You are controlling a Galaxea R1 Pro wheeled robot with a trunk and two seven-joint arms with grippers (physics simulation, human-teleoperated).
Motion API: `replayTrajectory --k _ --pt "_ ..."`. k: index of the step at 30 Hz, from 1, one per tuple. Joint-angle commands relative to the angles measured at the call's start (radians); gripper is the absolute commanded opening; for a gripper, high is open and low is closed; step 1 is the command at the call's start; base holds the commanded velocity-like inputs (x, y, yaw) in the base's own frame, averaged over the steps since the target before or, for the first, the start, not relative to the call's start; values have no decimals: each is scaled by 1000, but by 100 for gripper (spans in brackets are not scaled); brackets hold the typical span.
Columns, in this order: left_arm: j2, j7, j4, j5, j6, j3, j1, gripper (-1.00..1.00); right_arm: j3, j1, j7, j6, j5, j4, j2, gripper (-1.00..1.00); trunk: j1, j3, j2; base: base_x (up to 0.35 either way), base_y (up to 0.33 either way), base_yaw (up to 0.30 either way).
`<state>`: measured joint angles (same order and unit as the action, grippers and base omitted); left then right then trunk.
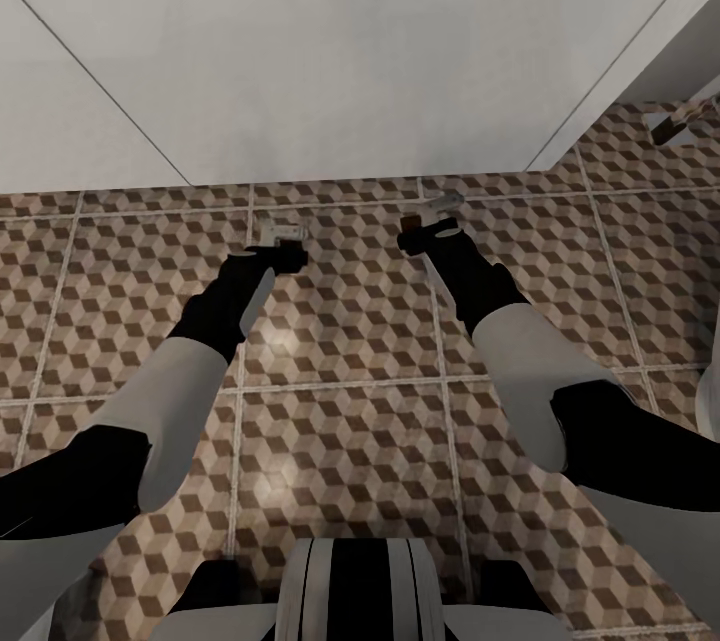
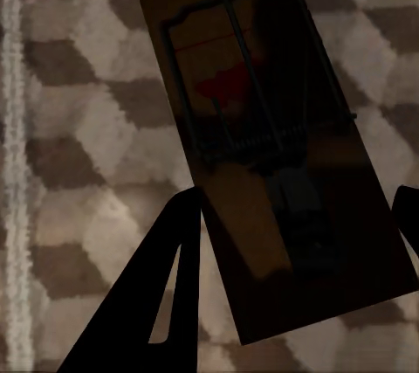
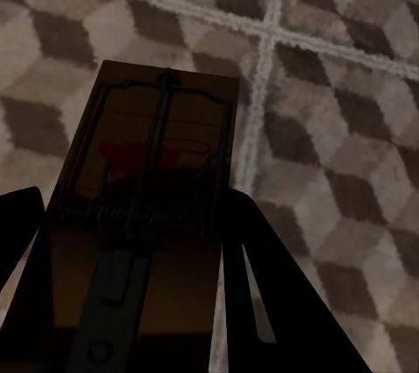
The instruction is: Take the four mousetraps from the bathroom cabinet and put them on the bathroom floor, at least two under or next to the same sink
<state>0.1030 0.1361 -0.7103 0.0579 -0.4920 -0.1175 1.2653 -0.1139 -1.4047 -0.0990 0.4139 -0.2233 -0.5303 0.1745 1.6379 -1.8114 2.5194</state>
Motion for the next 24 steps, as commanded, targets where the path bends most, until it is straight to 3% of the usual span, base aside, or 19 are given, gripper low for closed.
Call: replayTrajectory --k 1,18,24 --pt "0 8 3 5 -5 -4 0 -100 -3 0 -2 6 -2 -1 0 -100 0 0 0 0 0 0" --pt "9 8 28 3 -2 -2 0 -100 -3 0 -1 -3 -1 57 0 -100 0 0 0 0 0 0" --pt "9 8 20 3 -2 -1 0 -100 -4 0 -1 -59 0 79 0 -100 0 0 0 0 0 0"
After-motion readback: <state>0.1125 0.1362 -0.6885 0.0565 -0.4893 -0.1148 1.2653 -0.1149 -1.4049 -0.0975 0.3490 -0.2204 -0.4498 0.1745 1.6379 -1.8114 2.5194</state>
